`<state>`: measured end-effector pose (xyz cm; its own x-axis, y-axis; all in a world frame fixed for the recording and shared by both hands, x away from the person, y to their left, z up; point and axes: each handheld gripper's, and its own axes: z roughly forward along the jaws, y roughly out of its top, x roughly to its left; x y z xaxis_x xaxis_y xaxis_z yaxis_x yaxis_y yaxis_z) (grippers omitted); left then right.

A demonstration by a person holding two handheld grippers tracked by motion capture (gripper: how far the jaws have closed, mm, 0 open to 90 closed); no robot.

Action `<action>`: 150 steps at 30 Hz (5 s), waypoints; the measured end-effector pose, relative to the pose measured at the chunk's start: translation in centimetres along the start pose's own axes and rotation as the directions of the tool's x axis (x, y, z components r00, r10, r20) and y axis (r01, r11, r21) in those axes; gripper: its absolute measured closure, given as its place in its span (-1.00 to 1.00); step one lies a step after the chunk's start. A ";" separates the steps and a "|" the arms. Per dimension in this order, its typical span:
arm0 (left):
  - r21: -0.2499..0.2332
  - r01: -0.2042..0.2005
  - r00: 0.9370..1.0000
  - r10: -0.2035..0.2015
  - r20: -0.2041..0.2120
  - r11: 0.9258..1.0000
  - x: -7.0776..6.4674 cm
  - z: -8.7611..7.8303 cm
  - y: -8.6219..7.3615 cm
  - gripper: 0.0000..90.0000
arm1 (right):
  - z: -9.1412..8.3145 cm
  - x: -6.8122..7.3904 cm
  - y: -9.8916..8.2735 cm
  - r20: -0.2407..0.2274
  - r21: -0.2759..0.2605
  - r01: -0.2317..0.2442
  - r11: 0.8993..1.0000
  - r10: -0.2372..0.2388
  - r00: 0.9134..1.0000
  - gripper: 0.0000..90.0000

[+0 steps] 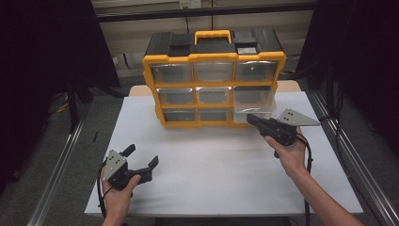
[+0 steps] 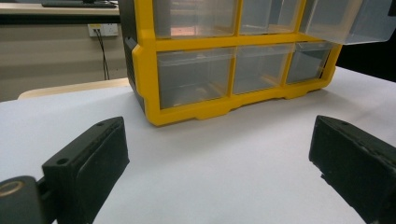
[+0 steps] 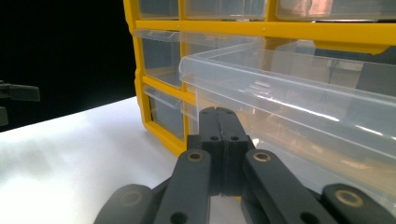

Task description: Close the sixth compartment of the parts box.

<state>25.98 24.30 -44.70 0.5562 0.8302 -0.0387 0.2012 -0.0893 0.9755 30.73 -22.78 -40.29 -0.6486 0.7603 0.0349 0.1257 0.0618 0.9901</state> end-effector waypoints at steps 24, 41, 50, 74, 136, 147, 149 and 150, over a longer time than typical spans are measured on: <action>0.003 -0.012 1.000 0.012 0.002 1.000 0.1 0.0 0.0 -0.90 | 0.4 -0.5 0.0 0.027 0.004 0.004 1.000 -0.004 1.000 1.00; -0.007 0.006 1.000 -0.006 0.007 1.000 0.0 0.1 0.0 -0.90 | 0.9 -0.5 0.2 0.028 -0.006 0.005 1.000 -0.004 1.000 1.00; -0.008 -0.004 1.000 0.004 0.001 1.000 0.0 0.1 0.0 -0.90 | 1.2 -0.5 0.3 0.026 -0.014 0.002 1.000 -0.001 1.000 1.00; -0.014 -0.002 1.000 0.002 -0.003 1.000 0.2 -0.1 0.1 -0.90 | 1.7 -0.7 0.5 0.036 -0.016 0.006 1.000 -0.005 0.999 1.00; -0.017 -0.014 1.000 0.015 0.002 1.000 0.3 -0.2 0.1 -0.90 | 3.0 -1.6 0.8 0.056 -0.038 -0.004 0.999 0.006 0.998 1.00; -0.023 -0.002 1.000 0.002 0.004 1.000 0.3 -0.1 0.1 -0.90 | 3.3 -1.7 0.8 0.053 -0.040 -0.011 0.999 0.014 0.998 1.00; -0.022 -0.001 1.000 0.002 0.005 1.000 0.2 -0.1 0.1 -0.90 | 3.4 -1.7 0.8 0.057 -0.041 -0.008 0.999 0.011 0.998 1.00; -0.022 -0.001 1.000 0.001 0.004 1.000 0.2 -0.1 0.1 -0.90 | 3.4 -1.7 0.8 0.056 -0.038 -0.004 0.999 0.007 0.998 1.00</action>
<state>26.02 24.56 -44.60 0.5596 0.8279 -0.0387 0.1829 -0.0778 0.9801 34.49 -21.85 -39.99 -0.6045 0.7959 0.0337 0.1003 0.0341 0.9944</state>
